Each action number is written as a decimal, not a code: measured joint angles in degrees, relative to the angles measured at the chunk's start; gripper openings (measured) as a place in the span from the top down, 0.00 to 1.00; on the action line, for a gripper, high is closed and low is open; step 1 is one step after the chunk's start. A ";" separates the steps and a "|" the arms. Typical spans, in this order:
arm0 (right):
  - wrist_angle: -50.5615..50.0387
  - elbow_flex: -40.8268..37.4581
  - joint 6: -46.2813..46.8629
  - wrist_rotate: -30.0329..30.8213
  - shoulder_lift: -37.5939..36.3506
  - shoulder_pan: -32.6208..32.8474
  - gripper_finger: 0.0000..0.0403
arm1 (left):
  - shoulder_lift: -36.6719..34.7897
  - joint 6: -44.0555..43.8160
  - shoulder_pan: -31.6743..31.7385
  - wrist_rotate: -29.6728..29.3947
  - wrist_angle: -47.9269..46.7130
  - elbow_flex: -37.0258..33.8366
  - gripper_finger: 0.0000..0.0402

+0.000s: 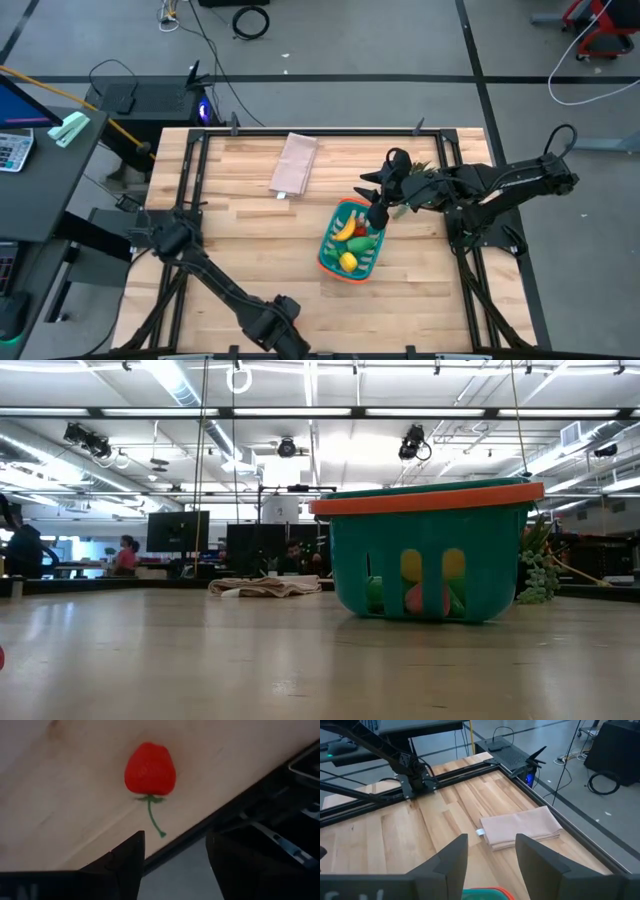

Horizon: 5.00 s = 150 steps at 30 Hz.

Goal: Pick and placing Produce into tupperware
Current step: Put the red strawberry into the blue basket, then return to Home Position

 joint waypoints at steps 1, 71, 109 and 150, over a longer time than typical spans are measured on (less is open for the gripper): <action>0.06 0.00 -0.01 0.02 0.00 -0.02 0.57 | 0.18 0.01 0.12 -0.03 -0.02 0.00 0.47; 0.04 0.00 -0.02 0.02 0.00 -0.02 0.57 | 4.08 2.02 0.17 0.16 0.52 -0.02 0.98; 0.04 0.00 -0.02 0.02 0.02 -0.02 0.57 | -8.14 59.87 32.80 -11.33 -1.47 4.44 1.00; -2.37 7.13 12.23 -25.49 -8.71 0.35 0.56 | -27.60 70.00 33.48 -7.41 -29.42 27.98 0.87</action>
